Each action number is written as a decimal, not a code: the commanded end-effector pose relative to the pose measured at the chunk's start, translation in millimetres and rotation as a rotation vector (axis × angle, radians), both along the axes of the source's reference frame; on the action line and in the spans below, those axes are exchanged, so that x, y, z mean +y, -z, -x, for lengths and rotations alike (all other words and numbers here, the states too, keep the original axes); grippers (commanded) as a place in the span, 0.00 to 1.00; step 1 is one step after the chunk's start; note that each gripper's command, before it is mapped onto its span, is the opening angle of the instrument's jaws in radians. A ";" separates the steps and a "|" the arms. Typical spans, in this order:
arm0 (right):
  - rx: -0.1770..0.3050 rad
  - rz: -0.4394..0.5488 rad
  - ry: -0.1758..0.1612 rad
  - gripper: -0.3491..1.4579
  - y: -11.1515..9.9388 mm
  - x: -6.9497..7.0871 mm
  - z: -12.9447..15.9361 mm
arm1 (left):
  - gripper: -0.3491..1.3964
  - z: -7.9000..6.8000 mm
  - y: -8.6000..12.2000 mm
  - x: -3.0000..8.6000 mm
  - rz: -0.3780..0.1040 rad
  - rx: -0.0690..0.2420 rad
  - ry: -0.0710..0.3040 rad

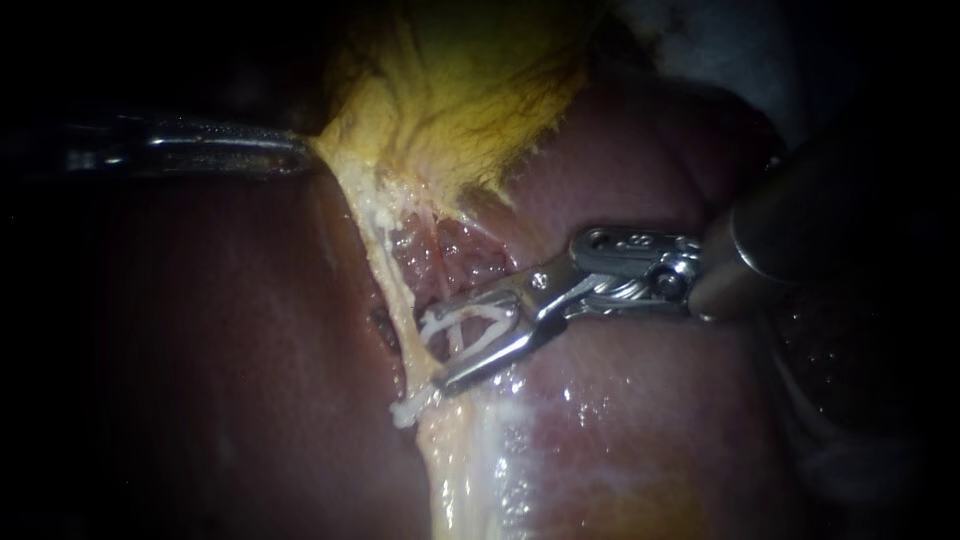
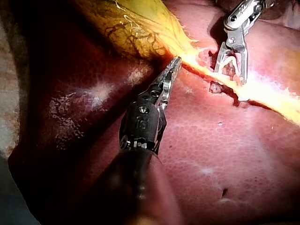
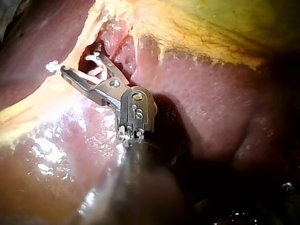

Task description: Clipping second clip left tube

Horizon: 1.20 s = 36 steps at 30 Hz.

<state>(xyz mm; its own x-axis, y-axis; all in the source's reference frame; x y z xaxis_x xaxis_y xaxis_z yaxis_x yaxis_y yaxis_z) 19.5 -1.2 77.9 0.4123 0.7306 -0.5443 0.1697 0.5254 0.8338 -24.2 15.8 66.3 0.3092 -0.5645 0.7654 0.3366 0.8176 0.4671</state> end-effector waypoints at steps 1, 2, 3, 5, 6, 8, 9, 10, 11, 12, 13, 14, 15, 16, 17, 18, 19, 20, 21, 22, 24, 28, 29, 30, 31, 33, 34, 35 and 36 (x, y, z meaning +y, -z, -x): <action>0.004 -0.003 -0.002 0.48 0.0 0.0 -0.2 | 0.00 0.0 0.0 0.0 0.000 0.000 0.000; 0.004 -0.009 -0.007 0.48 0.0 0.0 -0.4 | 0.00 0.0 0.0 0.0 0.000 0.000 0.000; 0.007 -0.010 -0.008 0.48 -0.1 0.0 -0.5 | 0.00 0.0 0.0 0.0 0.000 0.000 0.000; 0.014 -0.020 -0.006 0.48 -0.1 0.0 -0.8 | 0.00 0.1 0.0 0.0 0.000 0.000 0.000; 0.017 -0.022 -0.005 0.48 -0.1 0.1 -1.0 | 0.00 0.1 0.0 0.0 0.000 0.000 0.000; 0.026 -0.030 0.000 0.48 -0.1 0.0 -1.5 | 0.00 0.1 -0.1 0.1 0.000 0.000 0.001; 0.035 -0.033 0.005 0.48 -0.1 0.0 -1.6 | 0.00 0.1 -0.1 0.1 0.000 0.000 0.001; 0.048 -0.038 0.007 0.48 0.0 0.0 -1.7 | 0.00 0.1 -0.1 0.1 0.000 0.000 0.001; 0.064 -0.044 0.015 0.48 0.1 -0.2 -1.9 | 0.00 0.1 -0.1 0.1 0.000 0.000 0.001; 0.077 -0.049 0.018 0.47 0.2 -0.3 -2.0 | 0.00 0.1 -0.1 0.1 0.000 0.000 0.000; 0.090 -0.054 0.020 0.47 0.3 -0.4 -2.1 | 0.00 0.1 -0.1 0.1 0.000 0.000 0.000; 0.106 -0.060 0.021 0.47 0.4 -0.5 -2.3 | 0.00 0.1 -0.1 0.1 0.000 0.000 0.000; 0.115 -0.071 0.022 0.47 0.6 -0.6 -2.4 | 0.00 0.1 -0.1 0.0 0.000 0.000 0.000; 0.125 -0.075 0.023 0.47 0.7 -0.7 -2.6 | 0.00 0.1 -0.1 0.0 0.000 0.000 0.000; 0.132 -0.078 0.026 0.47 0.8 -0.9 -2.8 | 0.00 0.1 -0.1 0.1 0.000 0.000 0.000; 0.143 -0.082 0.029 0.47 1.0 -1.0 -3.0 | 0.00 0.1 -0.1 0.0 0.000 0.000 0.000; 0.148 -0.084 0.033 0.47 1.2 -1.1 -3.1 | 0.00 0.1 -0.1 0.0 0.000 0.000 0.000; 0.155 -0.087 0.036 0.47 1.3 -1.3 -3.1 | 0.00 0.1 -0.1 0.0 0.000 0.000 0.000; 0.163 -0.091 0.041 0.47 1.6 -1.4 -3.2 | 0.00 0.1 -0.1 0.0 0.000 0.000 0.000; 0.173 -0.095 0.042 0.47 1.7 -1.5 -3.2 | 0.00 0.0 -0.1 0.0 0.000 0.000 0.000; 0.189 -0.103 0.045 0.46 2.1 -1.8 -3.3 | 0.00 0.0 -0.1 0.1 0.000 0.000 0.000; 0.209 -0.111 0.069 0.45 3.1 -2.6 -3.5 | 0.00 0.0 -0.1 0.1 0.000 0.000 0.000; 0.211 -0.111 0.073 0.44 3.3 -2.7 -3.5 | 0.00 0.0 -0.1 0.1 0.000 0.000 0.000; 0.213 -0.111 0.077 0.43 3.5 -3.0 -3.6 | 0.00 0.0 -0.1 0.1 0.000 0.000 0.000; 0.214 -0.112 0.079 0.42 3.6 -3.1 -3.6 | 0.00 0.0 -0.1 0.1 0.000 0.000 0.000; 0.214 -0.112 0.080 0.39 3.8 -3.3 -3.7 | 0.00 0.0 -0.1 0.1 0.000 0.000 0.000; 0.214 -0.112 0.080 0.37 3.8 -3.3 -3.7 | 0.00 0.0 -0.1 0.1 0.000 0.000 0.000; 0.214 -0.112 0.080 0.35 3.9 -3.3 -3.7 | 0.00 0.0 -0.1 0.1 0.000 0.000 0.000; 0.214 -0.112 0.080 0.32 3.9 -3.3 -3.7 | 0.00 0.0 -0.1 0.1 0.000 0.000 0.000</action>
<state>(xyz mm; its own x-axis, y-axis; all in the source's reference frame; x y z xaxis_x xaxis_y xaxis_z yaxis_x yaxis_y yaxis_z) 23.2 -4.5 74.1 0.3550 0.7609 -0.5431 0.3862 0.4097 0.8265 -24.2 15.9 66.4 0.3092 -0.5647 0.7652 0.3367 0.8175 0.4673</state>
